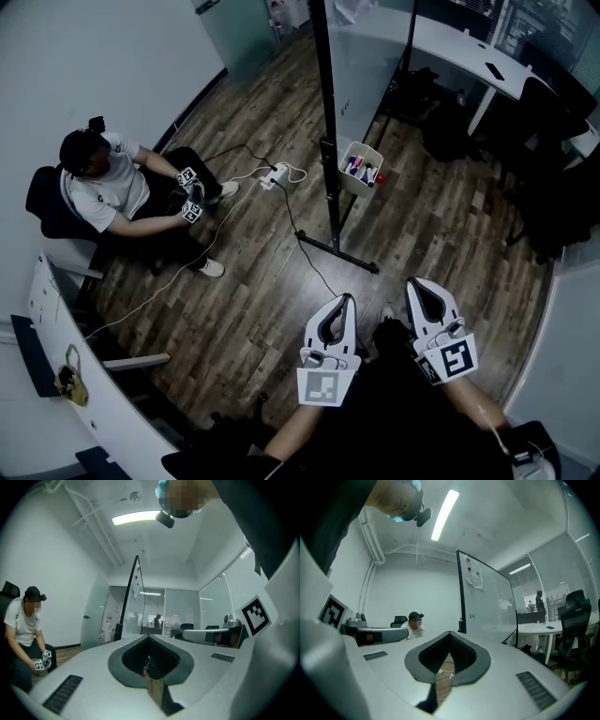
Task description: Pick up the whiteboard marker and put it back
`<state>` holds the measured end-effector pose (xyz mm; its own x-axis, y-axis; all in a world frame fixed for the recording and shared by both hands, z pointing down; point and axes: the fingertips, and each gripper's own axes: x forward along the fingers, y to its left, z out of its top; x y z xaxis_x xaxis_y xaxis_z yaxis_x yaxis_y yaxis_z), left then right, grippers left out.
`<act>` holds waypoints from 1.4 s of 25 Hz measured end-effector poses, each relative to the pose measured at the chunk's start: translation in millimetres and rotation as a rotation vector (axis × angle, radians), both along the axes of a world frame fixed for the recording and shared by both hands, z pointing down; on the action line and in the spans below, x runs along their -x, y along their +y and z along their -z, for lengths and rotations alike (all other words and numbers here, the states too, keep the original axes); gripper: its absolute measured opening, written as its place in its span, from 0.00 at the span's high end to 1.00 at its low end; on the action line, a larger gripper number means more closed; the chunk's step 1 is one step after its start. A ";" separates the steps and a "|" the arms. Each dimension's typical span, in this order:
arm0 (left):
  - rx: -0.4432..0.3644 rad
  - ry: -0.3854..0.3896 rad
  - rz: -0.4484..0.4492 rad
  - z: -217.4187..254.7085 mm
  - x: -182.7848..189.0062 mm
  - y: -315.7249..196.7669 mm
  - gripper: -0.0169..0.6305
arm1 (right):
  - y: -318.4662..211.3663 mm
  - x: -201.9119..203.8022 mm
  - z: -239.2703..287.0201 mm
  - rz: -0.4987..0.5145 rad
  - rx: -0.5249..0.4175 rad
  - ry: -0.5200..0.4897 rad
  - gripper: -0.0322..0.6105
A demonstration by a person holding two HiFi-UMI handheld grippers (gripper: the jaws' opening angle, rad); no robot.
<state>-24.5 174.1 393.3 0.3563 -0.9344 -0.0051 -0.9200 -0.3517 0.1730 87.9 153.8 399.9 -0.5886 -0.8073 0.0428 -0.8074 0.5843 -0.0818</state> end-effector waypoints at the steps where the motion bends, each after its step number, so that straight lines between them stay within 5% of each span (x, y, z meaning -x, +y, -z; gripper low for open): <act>1: -0.001 0.003 -0.001 0.5 0.0 -1.5 0.97 | -1.4 -0.7 0.0 -0.004 0.001 0.001 0.93; 35: 0.031 -0.073 0.138 0.1 -37.8 -129.6 0.97 | -141.6 -30.3 -12.2 0.072 0.006 -0.023 0.93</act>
<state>13.3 44.5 393.2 0.2224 -0.9739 0.0452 -0.9698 -0.2162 0.1128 118.2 12.2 412.1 -0.6461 -0.7625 0.0329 -0.7610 0.6404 -0.1036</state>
